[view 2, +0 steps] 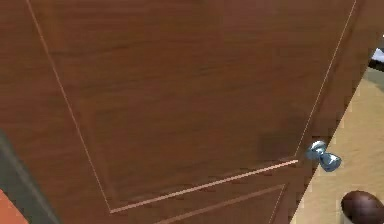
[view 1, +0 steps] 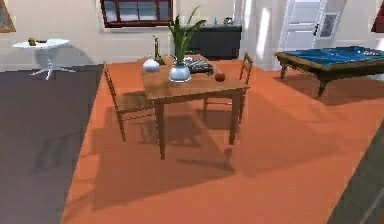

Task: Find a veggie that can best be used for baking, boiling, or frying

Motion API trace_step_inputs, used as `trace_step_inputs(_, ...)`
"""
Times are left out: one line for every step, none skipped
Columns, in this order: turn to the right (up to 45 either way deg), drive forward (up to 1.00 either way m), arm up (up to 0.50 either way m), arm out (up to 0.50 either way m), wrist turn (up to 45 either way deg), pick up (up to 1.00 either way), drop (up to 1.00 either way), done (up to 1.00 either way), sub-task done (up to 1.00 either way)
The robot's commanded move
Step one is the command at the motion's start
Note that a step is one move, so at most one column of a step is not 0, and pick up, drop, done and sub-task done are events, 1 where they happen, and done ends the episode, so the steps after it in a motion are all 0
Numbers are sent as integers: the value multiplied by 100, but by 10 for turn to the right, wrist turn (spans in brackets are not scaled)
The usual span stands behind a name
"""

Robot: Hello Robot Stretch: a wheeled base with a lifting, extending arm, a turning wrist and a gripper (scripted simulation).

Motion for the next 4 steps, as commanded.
trace_step_inputs(-150,0,0,0,0,0,0,0,0)
trace_step_inputs(0,45,0,0,0,0,0,0,0)
trace_step_inputs(0,35,0,0,0,0,0,0,0)
trace_step_inputs(-390,0,0,0,0,0,0,0,0)
